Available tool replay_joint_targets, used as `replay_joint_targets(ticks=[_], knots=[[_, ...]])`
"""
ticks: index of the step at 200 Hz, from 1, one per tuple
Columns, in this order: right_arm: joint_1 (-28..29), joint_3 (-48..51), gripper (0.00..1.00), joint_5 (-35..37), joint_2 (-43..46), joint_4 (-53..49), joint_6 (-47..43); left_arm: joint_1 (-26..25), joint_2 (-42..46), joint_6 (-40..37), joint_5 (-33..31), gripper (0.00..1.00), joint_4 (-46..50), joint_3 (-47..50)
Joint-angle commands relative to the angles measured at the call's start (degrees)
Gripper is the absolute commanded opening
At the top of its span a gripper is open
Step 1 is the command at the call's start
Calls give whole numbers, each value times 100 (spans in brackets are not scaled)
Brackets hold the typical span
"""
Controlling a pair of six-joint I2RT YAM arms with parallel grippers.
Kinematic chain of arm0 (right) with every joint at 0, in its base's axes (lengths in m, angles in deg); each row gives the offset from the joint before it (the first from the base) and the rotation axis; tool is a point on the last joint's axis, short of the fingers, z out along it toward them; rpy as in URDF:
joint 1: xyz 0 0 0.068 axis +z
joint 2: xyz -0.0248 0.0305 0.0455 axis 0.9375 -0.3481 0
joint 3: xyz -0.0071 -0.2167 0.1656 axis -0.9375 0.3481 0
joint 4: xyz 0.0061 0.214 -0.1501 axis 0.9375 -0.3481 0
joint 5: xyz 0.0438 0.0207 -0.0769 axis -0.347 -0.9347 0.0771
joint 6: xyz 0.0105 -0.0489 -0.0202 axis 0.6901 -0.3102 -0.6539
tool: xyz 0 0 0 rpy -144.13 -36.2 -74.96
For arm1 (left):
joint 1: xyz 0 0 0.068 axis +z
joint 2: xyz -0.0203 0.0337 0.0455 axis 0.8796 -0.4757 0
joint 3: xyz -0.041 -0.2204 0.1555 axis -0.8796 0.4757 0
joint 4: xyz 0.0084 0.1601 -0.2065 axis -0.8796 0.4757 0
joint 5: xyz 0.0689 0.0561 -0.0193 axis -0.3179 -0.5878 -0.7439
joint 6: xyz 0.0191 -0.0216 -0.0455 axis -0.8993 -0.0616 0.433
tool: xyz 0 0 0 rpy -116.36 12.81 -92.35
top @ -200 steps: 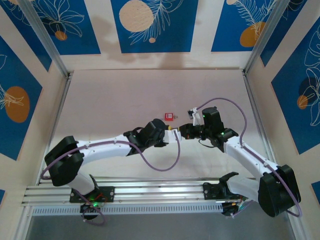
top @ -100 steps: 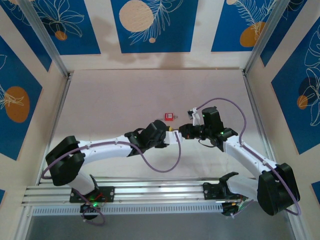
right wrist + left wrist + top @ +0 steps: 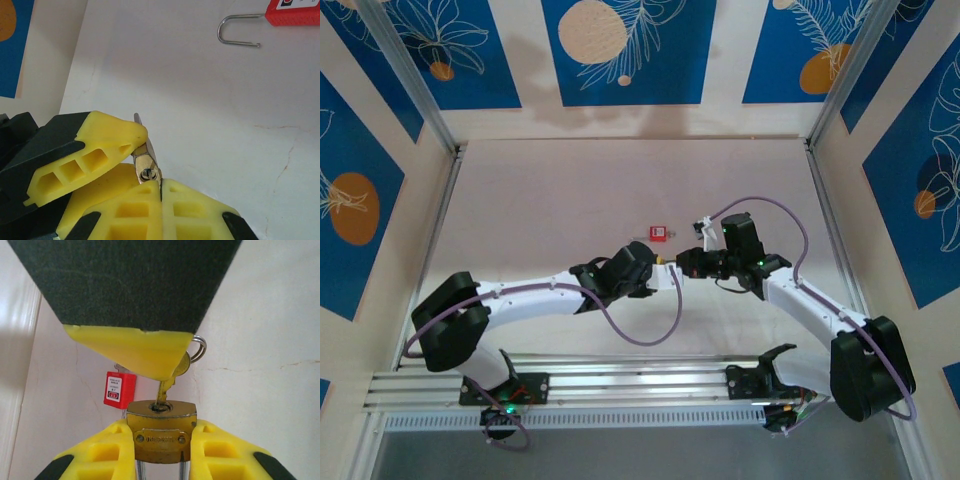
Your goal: Unlock with the key
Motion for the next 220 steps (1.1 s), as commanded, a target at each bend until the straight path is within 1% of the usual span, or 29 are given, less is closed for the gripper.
replay_joint_targets(ticks=[1, 53, 95, 167, 220], knots=[[68, -78, 0, 127, -162, -16, -33, -261, 204, 72, 391, 17, -556, -286], [279, -143, 0, 439, -198, -99, -264, -369, 131, 233, 611, 16, -379, -540], [430, -176, 0, 630, -290, -117, -325, -415, 133, 367, 704, 15, -437, -673], [538, -193, 0, 619, -406, 115, -235, -591, 8, 531, 885, 14, -585, -838], [575, -142, 0, 586, -450, 249, -172, -615, 10, 709, 1041, 13, -743, -921]])
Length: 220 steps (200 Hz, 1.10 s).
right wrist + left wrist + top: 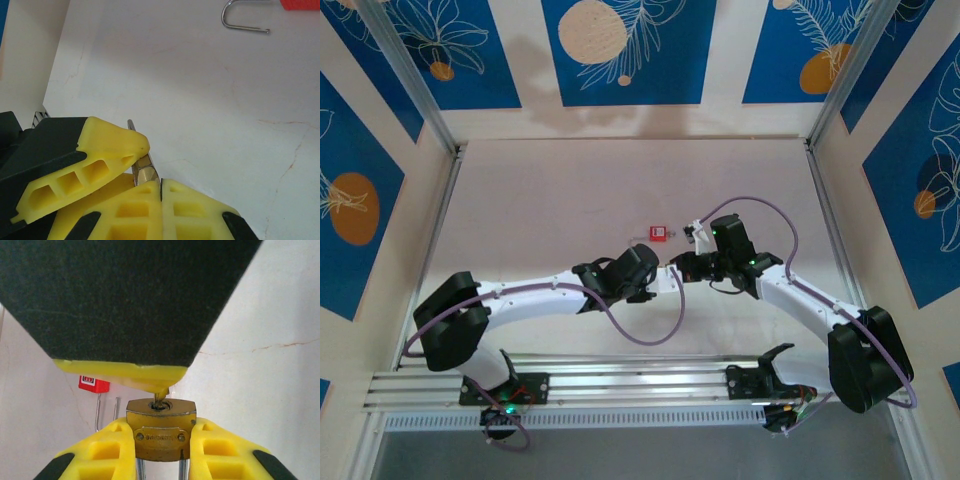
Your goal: Unlock with the key
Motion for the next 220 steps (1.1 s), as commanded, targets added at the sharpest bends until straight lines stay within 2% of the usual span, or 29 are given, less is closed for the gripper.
replay_joint_targets(ticks=[1, 37, 98, 181, 220], knots=[[175, -30, 0, 277, -201, 342, 60, -486, 51, 239, 1015, 13, -1462, -709], [186, -11, 0, 203, -164, 451, 177, -477, -24, 370, 984, 13, -1652, -687], [14, -41, 1, 555, 137, -23, 4, -469, 91, 426, 619, 11, -1859, -368], [-204, -36, 12, 555, 500, -329, -2, -371, 225, 250, 210, 10, -1612, 8], [-261, -15, 17, 832, 716, -717, -150, -304, 26, 31, -57, 9, -1407, 96]])
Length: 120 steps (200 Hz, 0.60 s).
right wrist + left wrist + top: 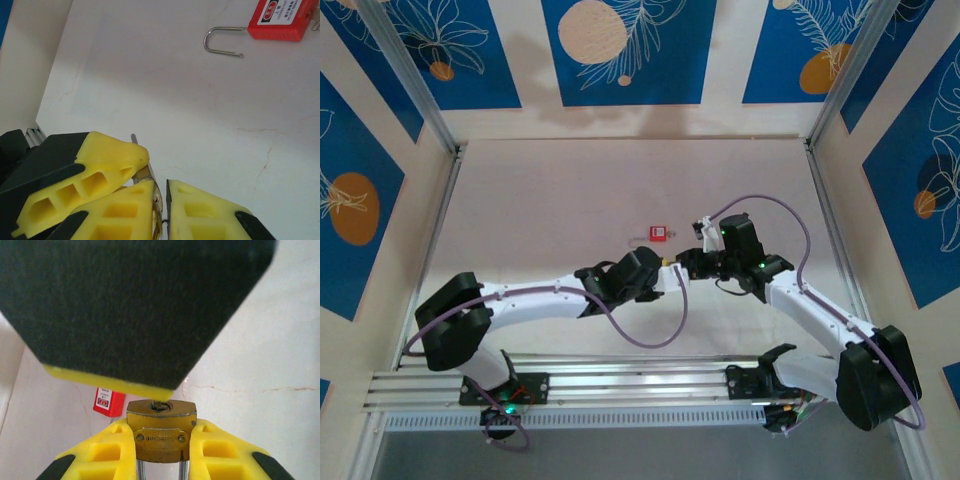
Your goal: Unlock with the key
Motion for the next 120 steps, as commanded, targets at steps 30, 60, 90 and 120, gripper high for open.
replay_joint_targets(ticks=[30, 60, 90, 120], knots=[[-194, -20, 21, 235, 220, -321, -35, -81, -91, -50, 136, 9, -574, -43], [-248, -58, 26, 238, 257, -417, -17, -23, -173, -41, 162, 8, -465, -88], [-366, 4, 30, 179, 399, -392, 81, 33, -208, -14, 188, 8, -400, -80], [-508, 30, 35, 35, 501, -382, 167, 84, -233, 10, 202, 8, -372, -82]])
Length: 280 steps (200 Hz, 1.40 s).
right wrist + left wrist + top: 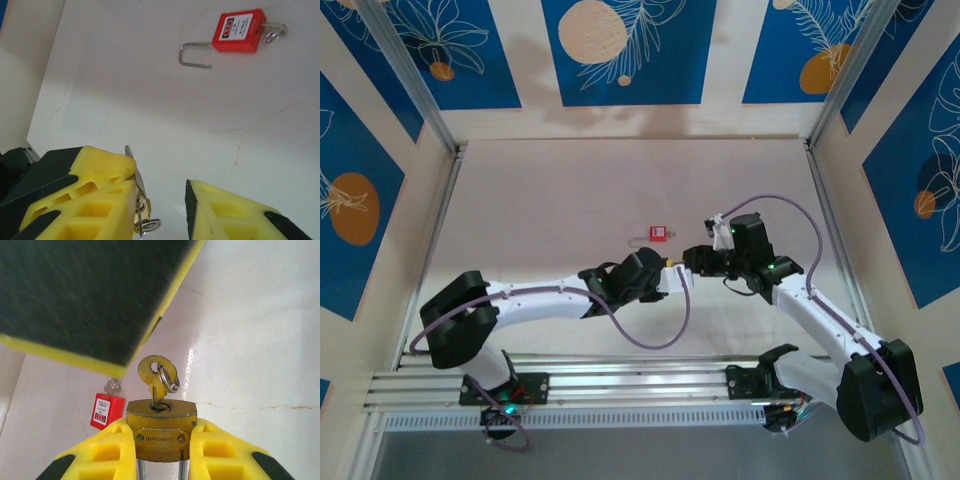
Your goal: Unlock with the key
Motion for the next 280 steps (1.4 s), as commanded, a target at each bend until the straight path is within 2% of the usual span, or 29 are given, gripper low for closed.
replay_joint_targets(ticks=[1, 33, 68, 81, 160, 196, 280], knots=[[-107, 34, 35, -113, 154, -83, 94, 61, -74, 15, 110, 8, -87, -81], [-287, 157, 34, -377, 187, -33, 211, 102, -58, 20, 100, 8, -35, -107], [-308, 293, 17, -828, 68, 222, 290, 150, -24, 88, 206, 8, 91, -194], [-289, 318, 14, -855, 59, 242, 289, 227, -18, 214, 421, 7, 298, -287], [-294, 362, 18, -966, -11, 440, 350, 267, -53, 227, 486, 7, 447, -366], [-266, 365, 14, -1008, -106, 538, 397, 263, -62, 232, 499, 7, 449, -371], [-242, 424, 15, -968, -111, 611, 447, 268, -71, 240, 512, 6, 449, -388]])
